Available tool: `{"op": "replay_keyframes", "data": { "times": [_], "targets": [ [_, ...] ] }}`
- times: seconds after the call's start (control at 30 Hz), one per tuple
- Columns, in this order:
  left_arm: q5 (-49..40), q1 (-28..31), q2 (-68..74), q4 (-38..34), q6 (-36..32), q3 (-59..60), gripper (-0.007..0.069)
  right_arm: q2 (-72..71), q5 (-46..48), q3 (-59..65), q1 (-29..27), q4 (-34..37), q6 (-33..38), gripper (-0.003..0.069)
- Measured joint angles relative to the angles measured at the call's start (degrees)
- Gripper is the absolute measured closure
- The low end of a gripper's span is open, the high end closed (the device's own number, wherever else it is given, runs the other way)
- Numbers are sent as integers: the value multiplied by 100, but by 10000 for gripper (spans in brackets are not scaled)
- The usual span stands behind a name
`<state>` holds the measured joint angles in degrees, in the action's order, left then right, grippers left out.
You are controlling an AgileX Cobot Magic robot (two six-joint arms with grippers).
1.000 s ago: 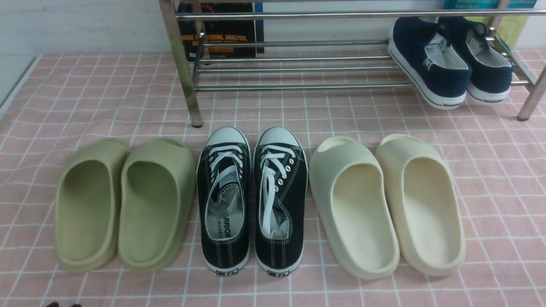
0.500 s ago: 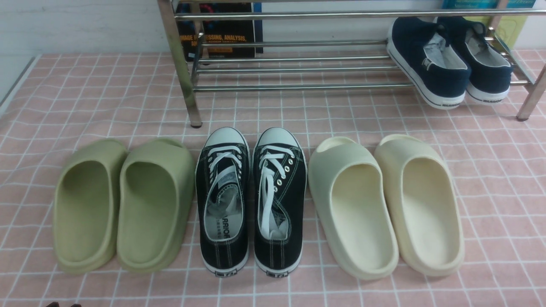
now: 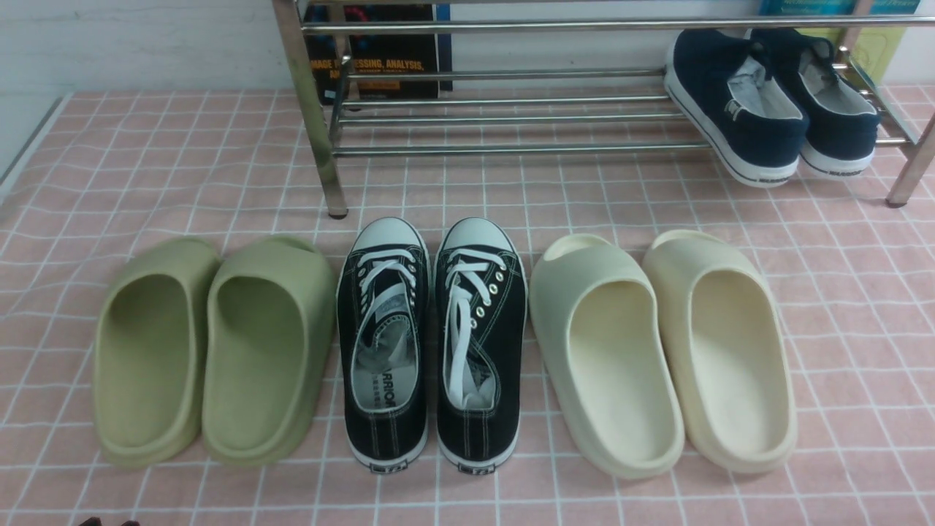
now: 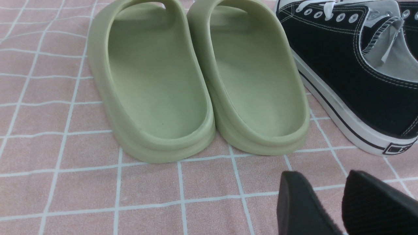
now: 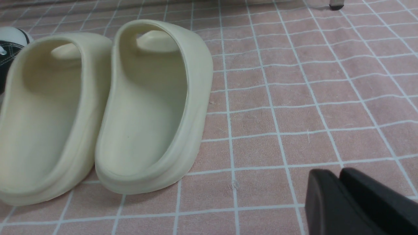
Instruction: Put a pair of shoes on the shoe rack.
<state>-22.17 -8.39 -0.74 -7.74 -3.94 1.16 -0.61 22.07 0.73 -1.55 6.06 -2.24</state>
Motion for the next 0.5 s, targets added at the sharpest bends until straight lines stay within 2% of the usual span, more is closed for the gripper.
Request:
{"op": "replay_keyframes", "data": {
  "times": [0.5],
  "targets": [
    [0,0,0,0,0,0,385,0,0,0,0,-13,0,573]
  ]
}}
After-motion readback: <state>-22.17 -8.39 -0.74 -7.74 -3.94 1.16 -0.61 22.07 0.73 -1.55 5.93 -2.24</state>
